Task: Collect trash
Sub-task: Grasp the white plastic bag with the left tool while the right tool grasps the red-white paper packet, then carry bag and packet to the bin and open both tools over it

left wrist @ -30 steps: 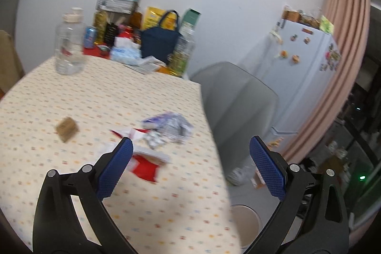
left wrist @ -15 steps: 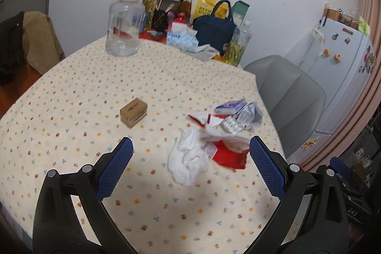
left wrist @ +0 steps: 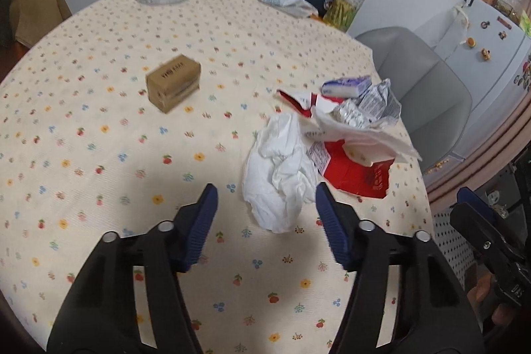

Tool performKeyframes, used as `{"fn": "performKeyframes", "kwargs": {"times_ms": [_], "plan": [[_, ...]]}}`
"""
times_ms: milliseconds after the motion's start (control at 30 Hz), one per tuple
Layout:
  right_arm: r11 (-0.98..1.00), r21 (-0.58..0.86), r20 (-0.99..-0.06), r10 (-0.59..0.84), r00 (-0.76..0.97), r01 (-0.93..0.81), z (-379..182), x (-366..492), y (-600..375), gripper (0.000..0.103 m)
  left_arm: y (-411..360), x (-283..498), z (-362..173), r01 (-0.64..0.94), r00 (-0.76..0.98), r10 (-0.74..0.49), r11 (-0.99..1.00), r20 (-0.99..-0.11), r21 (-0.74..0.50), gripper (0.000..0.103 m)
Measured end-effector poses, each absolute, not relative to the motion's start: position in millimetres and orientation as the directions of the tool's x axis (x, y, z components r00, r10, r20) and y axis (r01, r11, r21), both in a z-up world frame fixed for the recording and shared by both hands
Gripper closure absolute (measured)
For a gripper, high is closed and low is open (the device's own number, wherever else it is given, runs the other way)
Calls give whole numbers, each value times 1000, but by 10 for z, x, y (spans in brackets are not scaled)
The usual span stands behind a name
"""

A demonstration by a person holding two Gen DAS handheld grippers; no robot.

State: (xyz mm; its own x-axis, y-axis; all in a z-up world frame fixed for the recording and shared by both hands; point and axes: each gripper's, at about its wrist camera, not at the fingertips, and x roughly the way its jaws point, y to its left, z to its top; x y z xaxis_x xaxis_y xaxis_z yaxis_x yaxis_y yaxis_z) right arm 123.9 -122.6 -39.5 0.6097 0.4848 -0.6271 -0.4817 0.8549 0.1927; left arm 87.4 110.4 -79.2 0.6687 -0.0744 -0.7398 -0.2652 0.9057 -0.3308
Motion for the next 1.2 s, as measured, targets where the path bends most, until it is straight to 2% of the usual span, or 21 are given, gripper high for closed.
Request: {"fn": "performKeyframes", "kwargs": {"times_ms": [233,300,333,367,533,733,767,833,933,1200], "plan": [[856,244,-662,491,567,-456,-517,1341,-1250,30,965,1049,-894,-249,648,-64,924,-759,-291,46],[856,248,-668,490,560,-453,-533,1364,-1236,31,961,1069,-898,-261,646,-46,925,-762,-277,59],[855,250,-670,491,556,-454,-537,1375,-1221,31,965,1076,-903,-265,641,-44,924,-767,-275,85],[853,252,-673,494,550,-458,-542,1387,-1195,32,973,1082,-919,-273,626,-47,922,-779,-275,96],[836,270,-685,515,515,-478,-581,1466,-1027,36,1052,955,-824,-291,656,-39,908,-753,-300,98],[833,302,-705,522,480,-464,-727,1672,-832,50,1237,752,-628,-324,699,3,893,-716,-313,98],[834,315,-708,524,473,-453,-761,1722,-825,55,1264,719,-595,-325,705,4,891,-709,-317,98],[832,349,-718,533,447,-431,-834,1815,-822,78,1293,678,-546,-325,714,5,888,-700,-325,98],[824,370,-715,547,436,-429,-839,1826,-839,100,1309,622,-471,-315,731,-5,885,-683,-344,98],[798,373,-648,589,483,-474,-466,1486,-1048,101,1135,544,-198,-250,784,-39,893,-619,-373,98]]}}
